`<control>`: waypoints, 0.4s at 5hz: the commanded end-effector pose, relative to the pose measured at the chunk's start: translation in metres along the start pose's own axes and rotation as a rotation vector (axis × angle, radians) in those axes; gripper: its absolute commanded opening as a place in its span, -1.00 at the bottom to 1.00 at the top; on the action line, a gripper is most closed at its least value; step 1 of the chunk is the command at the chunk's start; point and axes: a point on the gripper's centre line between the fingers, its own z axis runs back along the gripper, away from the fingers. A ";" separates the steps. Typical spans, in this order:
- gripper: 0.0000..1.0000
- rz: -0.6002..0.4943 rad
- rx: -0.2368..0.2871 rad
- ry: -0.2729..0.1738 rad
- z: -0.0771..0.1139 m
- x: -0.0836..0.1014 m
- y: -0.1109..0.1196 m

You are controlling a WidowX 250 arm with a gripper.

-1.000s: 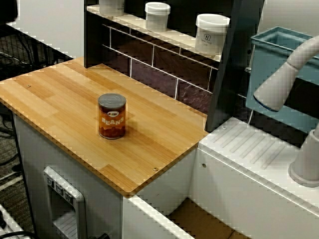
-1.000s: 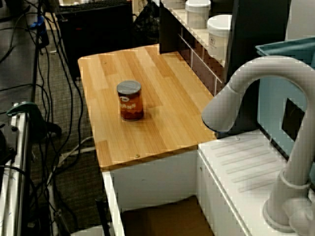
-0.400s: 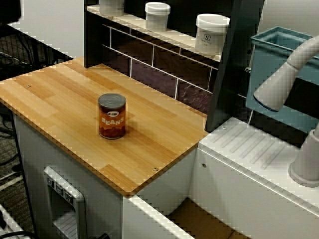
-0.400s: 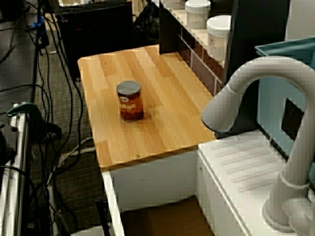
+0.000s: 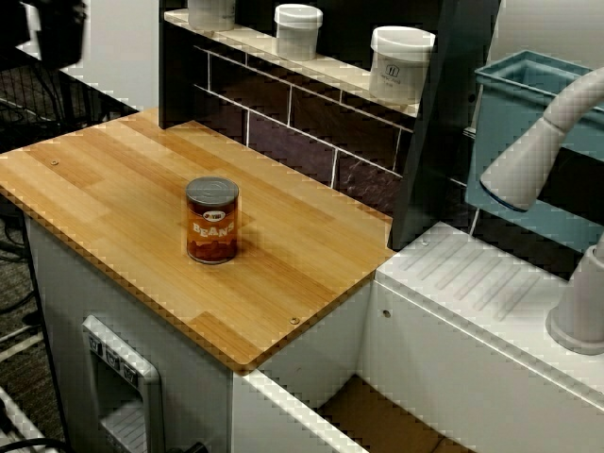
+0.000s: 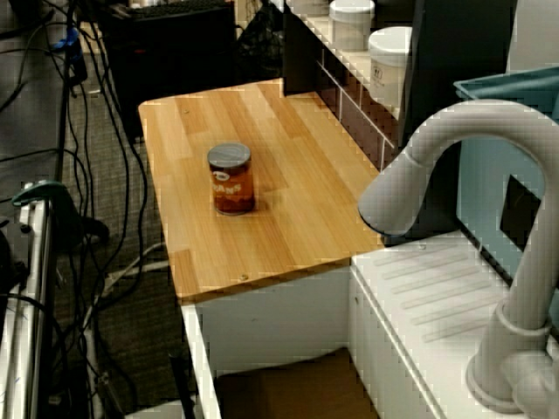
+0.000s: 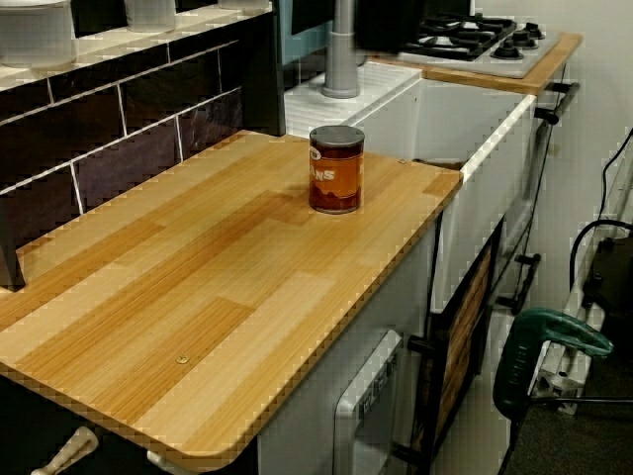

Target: Push into sink

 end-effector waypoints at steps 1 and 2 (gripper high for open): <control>1.00 0.047 0.114 -0.014 -0.034 0.088 0.064; 1.00 0.012 0.139 -0.018 -0.047 0.089 0.060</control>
